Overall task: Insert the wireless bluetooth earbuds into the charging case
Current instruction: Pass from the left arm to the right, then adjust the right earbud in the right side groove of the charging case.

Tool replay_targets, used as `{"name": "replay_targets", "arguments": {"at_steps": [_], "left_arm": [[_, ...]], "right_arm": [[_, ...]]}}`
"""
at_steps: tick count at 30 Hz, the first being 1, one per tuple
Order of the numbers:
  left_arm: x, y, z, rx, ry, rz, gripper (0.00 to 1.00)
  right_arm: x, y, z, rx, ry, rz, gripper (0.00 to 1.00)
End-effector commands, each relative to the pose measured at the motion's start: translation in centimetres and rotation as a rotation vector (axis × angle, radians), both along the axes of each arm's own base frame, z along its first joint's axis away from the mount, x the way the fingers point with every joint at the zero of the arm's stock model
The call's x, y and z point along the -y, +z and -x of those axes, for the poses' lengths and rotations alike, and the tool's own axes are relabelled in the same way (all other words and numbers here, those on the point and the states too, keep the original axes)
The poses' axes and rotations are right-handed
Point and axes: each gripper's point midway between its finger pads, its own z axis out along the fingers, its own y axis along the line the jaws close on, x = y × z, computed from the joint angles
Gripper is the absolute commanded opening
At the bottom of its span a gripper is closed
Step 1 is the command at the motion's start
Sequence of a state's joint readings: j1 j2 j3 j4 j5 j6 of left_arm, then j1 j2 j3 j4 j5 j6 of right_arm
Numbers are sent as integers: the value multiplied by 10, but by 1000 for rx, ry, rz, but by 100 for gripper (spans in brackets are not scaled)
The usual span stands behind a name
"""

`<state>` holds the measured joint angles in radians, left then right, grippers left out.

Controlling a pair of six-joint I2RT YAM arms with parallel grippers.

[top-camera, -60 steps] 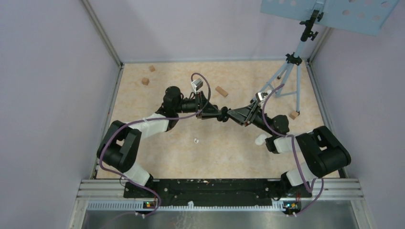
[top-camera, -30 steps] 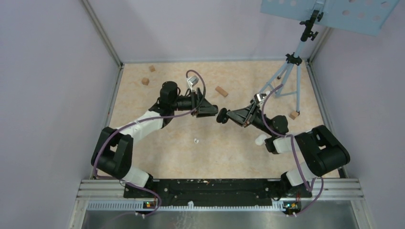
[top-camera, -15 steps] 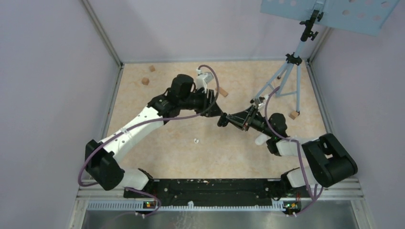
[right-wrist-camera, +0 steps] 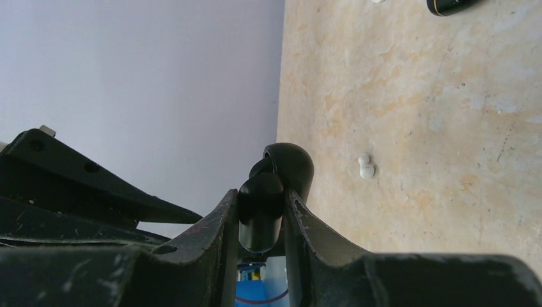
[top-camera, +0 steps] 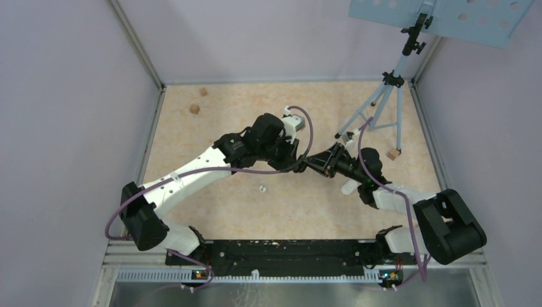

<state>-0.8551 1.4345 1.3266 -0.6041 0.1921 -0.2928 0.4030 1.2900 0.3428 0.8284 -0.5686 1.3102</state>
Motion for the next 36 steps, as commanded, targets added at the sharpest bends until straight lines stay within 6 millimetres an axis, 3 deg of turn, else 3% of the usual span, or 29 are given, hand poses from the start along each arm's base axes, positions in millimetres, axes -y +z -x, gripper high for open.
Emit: {"name": "replay_targets", "arguments": {"at_steps": [1,15,27,36], "left_arm": [[0,7,-13,65,48,-3,28],[24,-20,-18,36,33,-24,24],[23,-30,-19,51,45,-74,23],[13,-25,-28,97,112,-84,19]], "right_arm": [[-3,29,-5,99,2,-21,0],[-3,31,-2,110,11,-31,0],[-4,35,0,117,19,-42,0],[-3,33,2,114,19,-44,0]]}}
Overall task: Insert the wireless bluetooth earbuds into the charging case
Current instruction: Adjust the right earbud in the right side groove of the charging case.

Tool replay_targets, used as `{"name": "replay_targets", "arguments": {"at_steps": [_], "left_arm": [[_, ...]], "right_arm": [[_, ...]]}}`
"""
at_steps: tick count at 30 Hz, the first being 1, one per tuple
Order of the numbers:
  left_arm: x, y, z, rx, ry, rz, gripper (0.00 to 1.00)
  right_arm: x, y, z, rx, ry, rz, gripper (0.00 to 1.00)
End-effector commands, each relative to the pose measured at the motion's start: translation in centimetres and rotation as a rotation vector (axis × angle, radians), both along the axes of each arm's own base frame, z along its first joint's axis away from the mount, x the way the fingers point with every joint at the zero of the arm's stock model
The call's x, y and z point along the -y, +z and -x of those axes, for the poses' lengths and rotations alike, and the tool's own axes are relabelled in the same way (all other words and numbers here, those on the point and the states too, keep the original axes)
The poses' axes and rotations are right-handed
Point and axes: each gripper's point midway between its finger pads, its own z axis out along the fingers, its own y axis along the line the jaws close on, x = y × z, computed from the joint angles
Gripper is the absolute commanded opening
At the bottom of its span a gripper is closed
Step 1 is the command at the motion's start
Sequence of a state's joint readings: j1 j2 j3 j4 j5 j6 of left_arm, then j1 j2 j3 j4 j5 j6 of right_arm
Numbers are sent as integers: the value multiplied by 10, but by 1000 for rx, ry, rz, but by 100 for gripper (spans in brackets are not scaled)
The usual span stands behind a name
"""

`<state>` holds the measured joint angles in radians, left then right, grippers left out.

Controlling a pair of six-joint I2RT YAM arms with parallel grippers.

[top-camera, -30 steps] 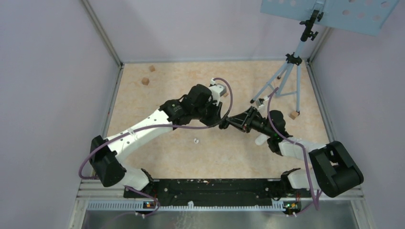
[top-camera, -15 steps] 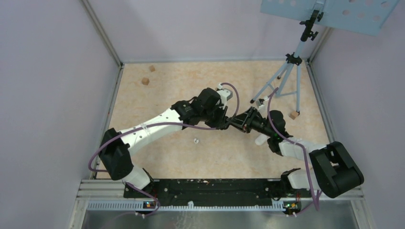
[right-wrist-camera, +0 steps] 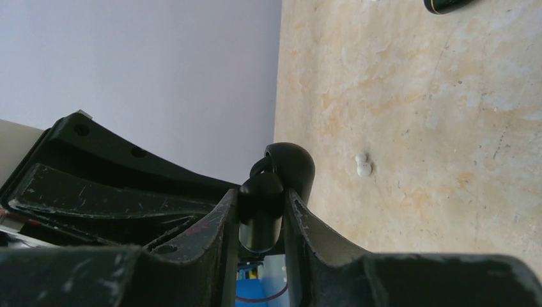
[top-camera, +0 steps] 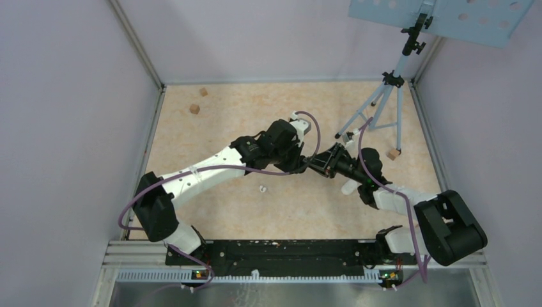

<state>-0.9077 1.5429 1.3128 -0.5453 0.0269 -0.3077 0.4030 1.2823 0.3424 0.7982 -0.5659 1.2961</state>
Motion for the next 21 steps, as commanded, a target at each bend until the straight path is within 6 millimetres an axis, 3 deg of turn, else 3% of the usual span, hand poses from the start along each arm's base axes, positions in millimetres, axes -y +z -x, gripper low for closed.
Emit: {"name": "replay_targets", "arguments": {"at_steps": [1,6,15,21], "left_arm": [[1,16,-9,60,24,28,20],[4,12,-2,30,-3,30,22],[6,28,-2,57,-19,64,0],[11,31,3,43,-54,75,0]], "right_arm": [[-4,38,1,123,20,-62,0],[-4,39,1,125,21,-64,0],[-3,32,0,108,18,-34,0],[-3,24,-3,75,10,1,0]]}}
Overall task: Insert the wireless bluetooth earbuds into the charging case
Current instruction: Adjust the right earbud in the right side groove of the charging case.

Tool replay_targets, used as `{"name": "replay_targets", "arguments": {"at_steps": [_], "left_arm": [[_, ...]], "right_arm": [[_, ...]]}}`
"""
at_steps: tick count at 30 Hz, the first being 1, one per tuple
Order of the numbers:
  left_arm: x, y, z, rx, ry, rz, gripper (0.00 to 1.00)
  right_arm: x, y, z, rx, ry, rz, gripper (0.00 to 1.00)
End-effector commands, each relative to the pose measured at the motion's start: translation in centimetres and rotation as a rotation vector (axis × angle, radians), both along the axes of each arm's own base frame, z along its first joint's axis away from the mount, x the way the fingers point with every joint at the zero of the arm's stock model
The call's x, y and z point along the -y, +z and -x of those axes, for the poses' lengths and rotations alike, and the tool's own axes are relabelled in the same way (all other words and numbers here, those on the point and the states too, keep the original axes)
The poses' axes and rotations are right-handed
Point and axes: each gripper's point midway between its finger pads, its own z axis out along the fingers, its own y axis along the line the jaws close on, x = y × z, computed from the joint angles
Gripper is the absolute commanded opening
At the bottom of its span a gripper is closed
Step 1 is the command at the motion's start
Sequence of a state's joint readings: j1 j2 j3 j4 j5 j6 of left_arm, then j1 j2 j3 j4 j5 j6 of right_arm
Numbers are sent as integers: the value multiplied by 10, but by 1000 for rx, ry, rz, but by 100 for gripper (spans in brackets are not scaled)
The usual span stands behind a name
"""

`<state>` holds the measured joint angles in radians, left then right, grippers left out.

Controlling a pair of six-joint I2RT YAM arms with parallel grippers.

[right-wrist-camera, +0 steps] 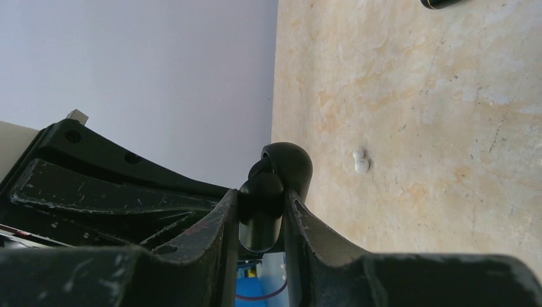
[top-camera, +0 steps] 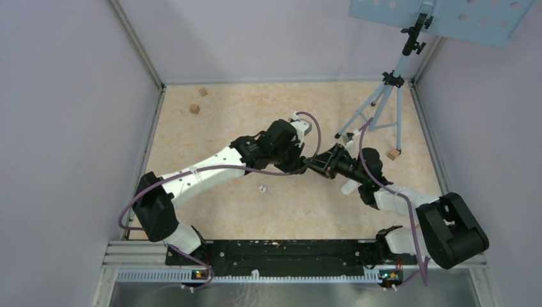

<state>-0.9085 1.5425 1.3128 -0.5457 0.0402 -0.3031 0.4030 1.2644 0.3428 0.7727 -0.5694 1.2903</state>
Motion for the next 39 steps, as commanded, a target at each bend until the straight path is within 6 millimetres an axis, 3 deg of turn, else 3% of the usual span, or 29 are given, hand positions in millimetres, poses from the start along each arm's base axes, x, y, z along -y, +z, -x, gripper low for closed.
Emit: {"name": "replay_targets", "arguments": {"at_steps": [1,11,39], "left_arm": [[11,30,2,45,-48,72,0],[15,29,7,47,-91,26,0],[5,-3,-3,61,-65,-128,0]], "right_arm": [[-4,23,-5,75,8,-1,0],[-5,19,-4,61,25,22,0],[-8,21,-1,57,52,11,0]]}}
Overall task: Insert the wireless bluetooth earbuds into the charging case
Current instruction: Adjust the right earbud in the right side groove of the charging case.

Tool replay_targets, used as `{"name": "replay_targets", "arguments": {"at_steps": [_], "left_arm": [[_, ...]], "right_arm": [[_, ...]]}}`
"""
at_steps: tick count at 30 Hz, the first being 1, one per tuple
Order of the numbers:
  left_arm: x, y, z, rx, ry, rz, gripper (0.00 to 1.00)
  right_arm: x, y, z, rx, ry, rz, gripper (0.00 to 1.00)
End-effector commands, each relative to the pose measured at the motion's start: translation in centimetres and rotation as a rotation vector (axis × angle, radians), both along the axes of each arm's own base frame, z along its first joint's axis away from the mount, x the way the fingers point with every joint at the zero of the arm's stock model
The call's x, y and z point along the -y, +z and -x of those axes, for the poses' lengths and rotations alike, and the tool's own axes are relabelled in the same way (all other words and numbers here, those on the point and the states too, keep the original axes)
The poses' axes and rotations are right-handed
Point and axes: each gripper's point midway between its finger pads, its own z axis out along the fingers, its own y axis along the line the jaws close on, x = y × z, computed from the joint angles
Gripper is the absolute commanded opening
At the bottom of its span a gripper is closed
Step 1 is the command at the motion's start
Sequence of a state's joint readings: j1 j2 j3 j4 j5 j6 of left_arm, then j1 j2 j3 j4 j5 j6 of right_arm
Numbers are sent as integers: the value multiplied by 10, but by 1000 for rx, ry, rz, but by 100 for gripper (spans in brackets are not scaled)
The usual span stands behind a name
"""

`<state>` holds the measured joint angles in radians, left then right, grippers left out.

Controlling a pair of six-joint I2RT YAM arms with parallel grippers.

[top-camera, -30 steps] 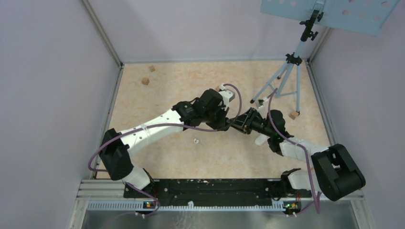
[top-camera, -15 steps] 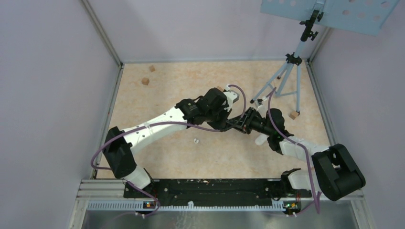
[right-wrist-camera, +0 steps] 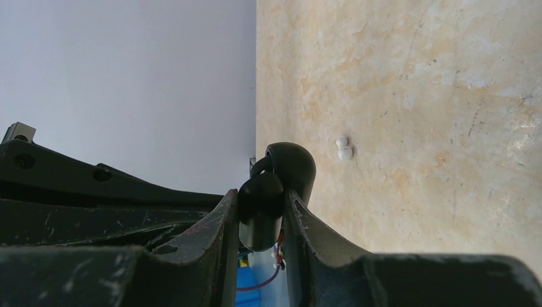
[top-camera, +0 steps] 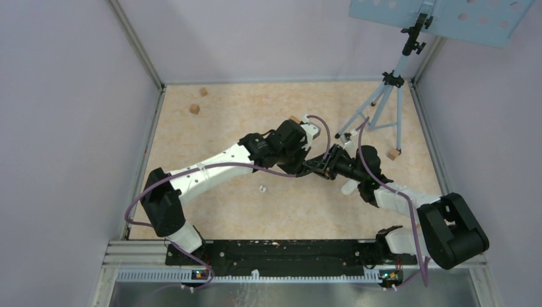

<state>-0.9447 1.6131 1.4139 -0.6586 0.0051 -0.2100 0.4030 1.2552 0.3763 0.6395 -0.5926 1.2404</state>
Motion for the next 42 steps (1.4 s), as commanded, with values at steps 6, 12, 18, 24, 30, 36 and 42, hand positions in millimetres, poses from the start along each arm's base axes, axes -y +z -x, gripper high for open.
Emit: {"name": "replay_targets", "arguments": {"at_steps": [6,12,18,24,30,36,42], "left_arm": [[1,2,-7,36,24,0,0],[9,-1,2,-12,-3,39,0],[6,-3,3,-33,25,28,0],[-3,-11,1,-39,79,-16,0],[-5,-14,-1,-47,138,-20,0],[-3,-15,2,-51,137,-12,0],[-5,-15,3,-38,127,-32,0]], "right_arm": [[-7,32,-5,100,23,-51,0],[-7,32,-4,98,23,-54,0],[-6,30,-3,95,20,-53,0],[-5,32,-2,103,20,-53,0],[-5,32,-2,107,18,-54,0],[-4,31,-2,103,16,-55,0],[-5,29,-1,103,22,-56,0]]}}
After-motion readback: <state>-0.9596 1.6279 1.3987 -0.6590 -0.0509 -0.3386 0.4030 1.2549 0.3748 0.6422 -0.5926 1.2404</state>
